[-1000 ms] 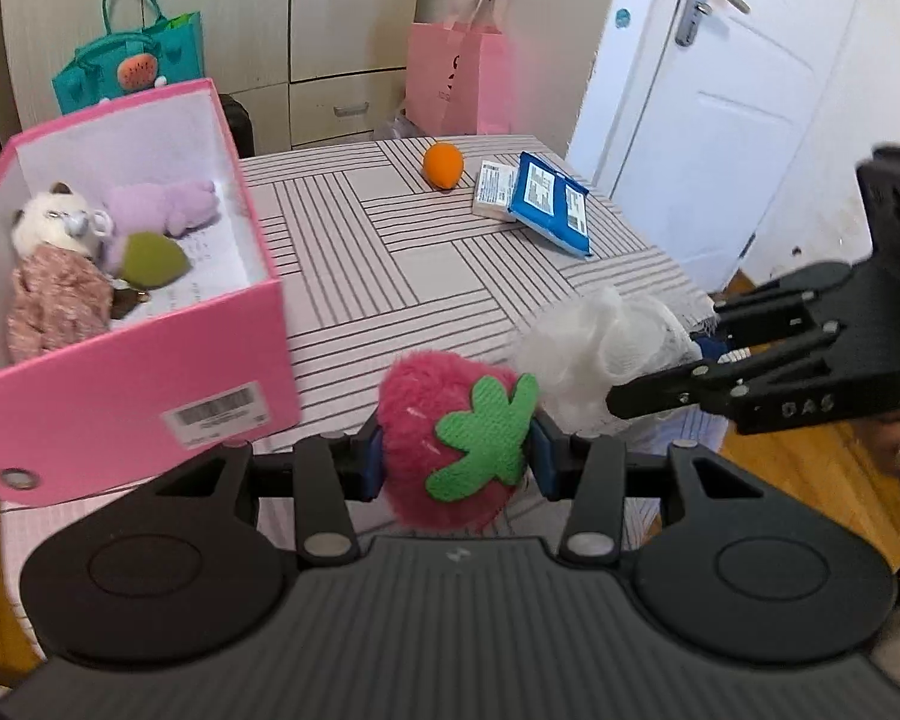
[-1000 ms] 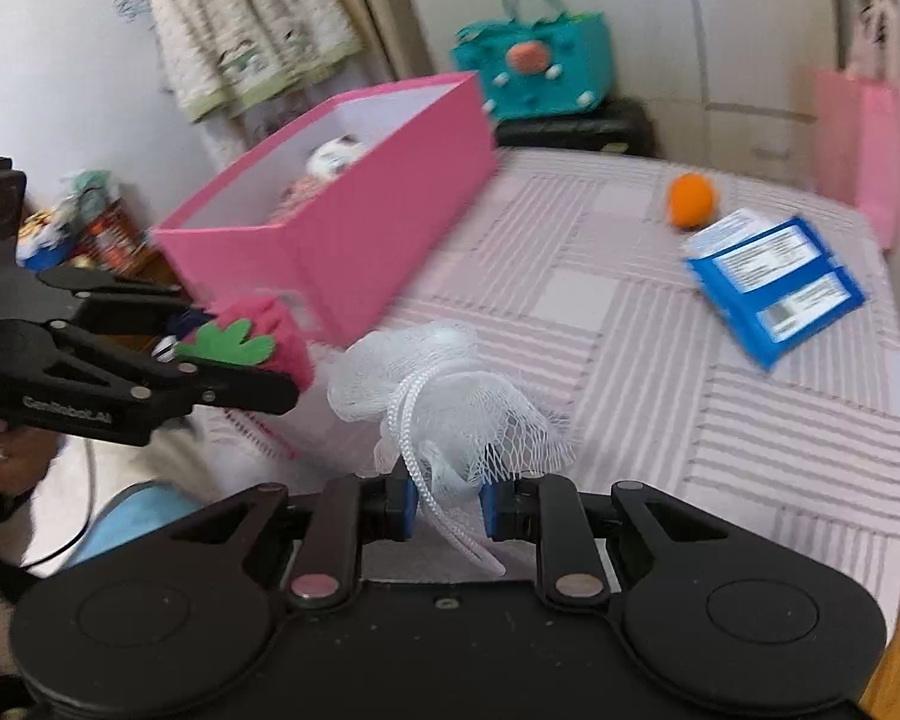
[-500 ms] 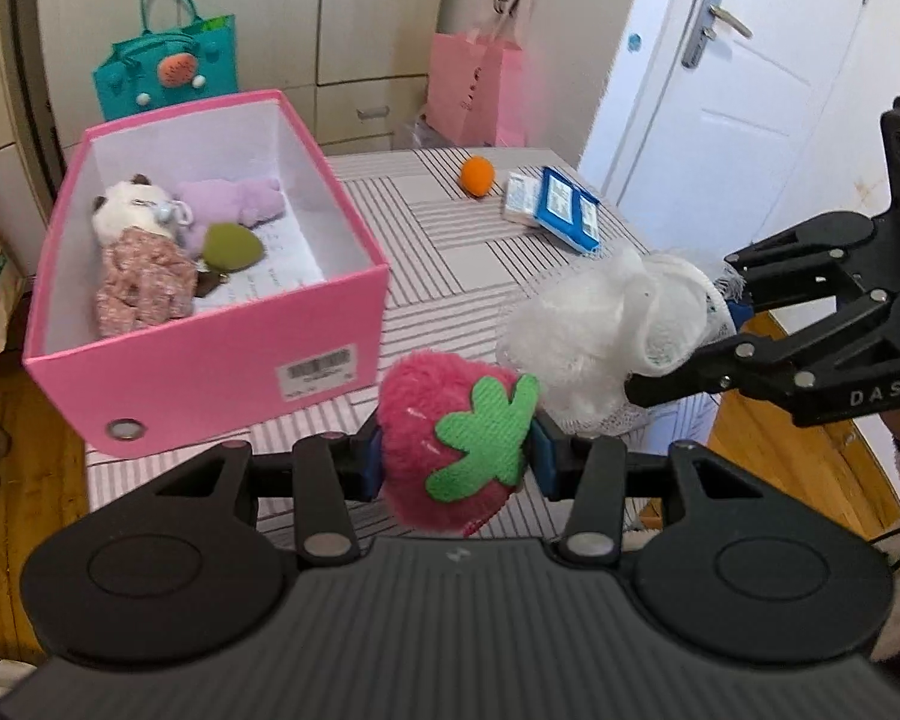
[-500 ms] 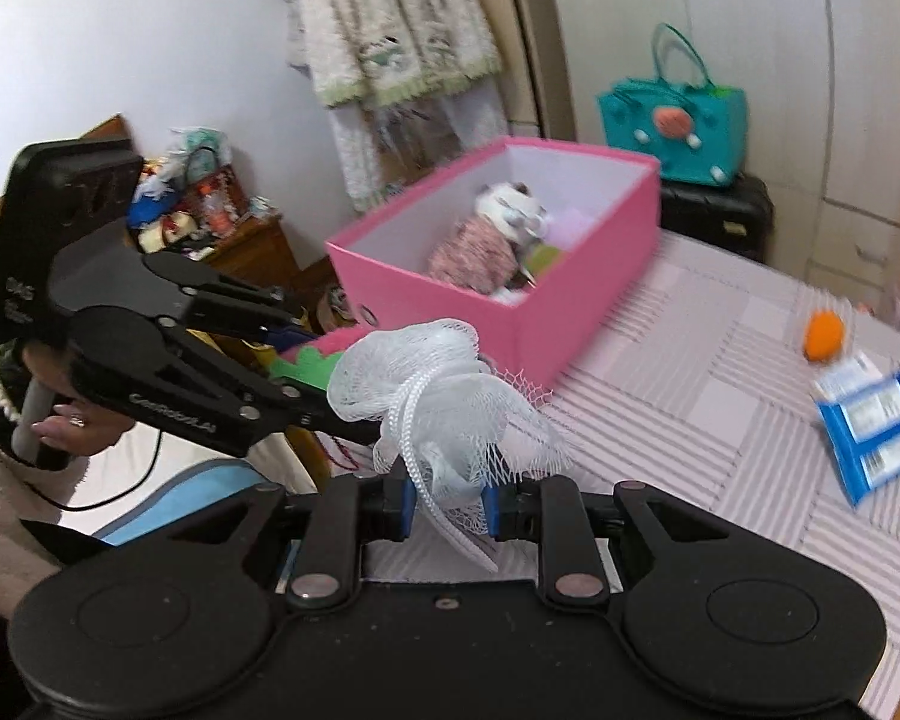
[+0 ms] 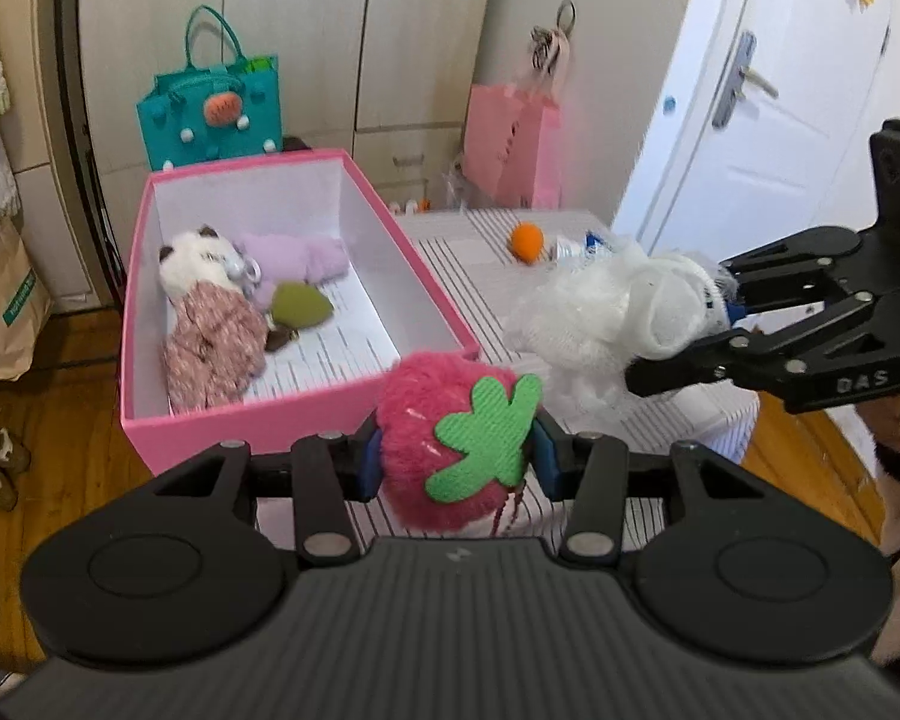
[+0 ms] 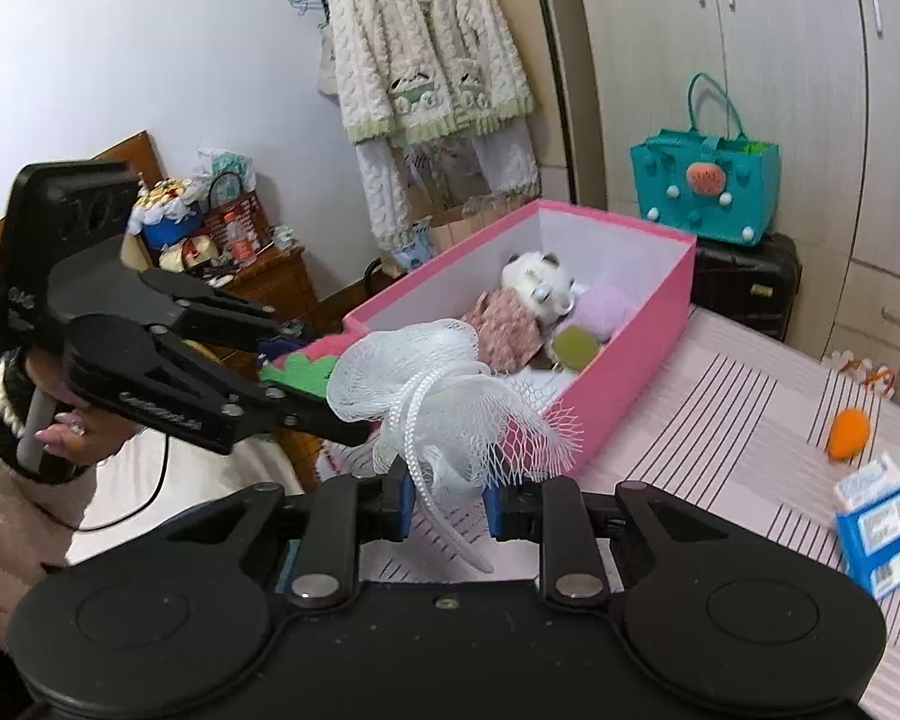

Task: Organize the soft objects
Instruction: 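Lift the strawberry pouch and bath puff with both grippers and carry them over the shoebox, then open both grippers to drop the strawberry pouch and bath puff into the shoebox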

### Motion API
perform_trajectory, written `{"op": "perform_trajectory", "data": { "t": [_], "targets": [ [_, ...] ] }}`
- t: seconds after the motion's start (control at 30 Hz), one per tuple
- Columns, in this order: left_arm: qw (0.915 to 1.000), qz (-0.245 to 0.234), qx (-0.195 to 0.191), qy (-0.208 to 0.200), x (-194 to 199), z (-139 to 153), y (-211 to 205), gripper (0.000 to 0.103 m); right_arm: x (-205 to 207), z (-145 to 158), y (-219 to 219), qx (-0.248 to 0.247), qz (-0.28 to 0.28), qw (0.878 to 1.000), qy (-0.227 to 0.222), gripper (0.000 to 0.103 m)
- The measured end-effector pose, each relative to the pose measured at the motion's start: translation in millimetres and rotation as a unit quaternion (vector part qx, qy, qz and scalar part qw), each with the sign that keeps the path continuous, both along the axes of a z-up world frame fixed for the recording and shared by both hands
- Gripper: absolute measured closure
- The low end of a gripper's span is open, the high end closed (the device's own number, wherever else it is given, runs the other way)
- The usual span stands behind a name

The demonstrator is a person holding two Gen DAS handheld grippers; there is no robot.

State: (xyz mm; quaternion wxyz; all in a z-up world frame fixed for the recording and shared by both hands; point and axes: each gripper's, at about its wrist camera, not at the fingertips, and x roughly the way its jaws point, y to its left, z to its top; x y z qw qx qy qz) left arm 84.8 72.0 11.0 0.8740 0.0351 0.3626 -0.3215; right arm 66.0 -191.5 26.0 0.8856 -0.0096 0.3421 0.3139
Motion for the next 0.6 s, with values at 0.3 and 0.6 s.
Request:
{"op": "perform_trajectory", "data": {
  "t": [0.3,0.6],
  "targets": [
    [0.9980,0.049,-0.035,-0.017,45,-10,19,0.057,56,0,16,-0.029,-0.023,0.998,-0.059,0.076],
    [0.9937,0.092,-0.037,-0.053,102,-35,4,0.056,134,-24,53,-0.096,-0.049,0.989,-0.098,0.076]
  ]
}}
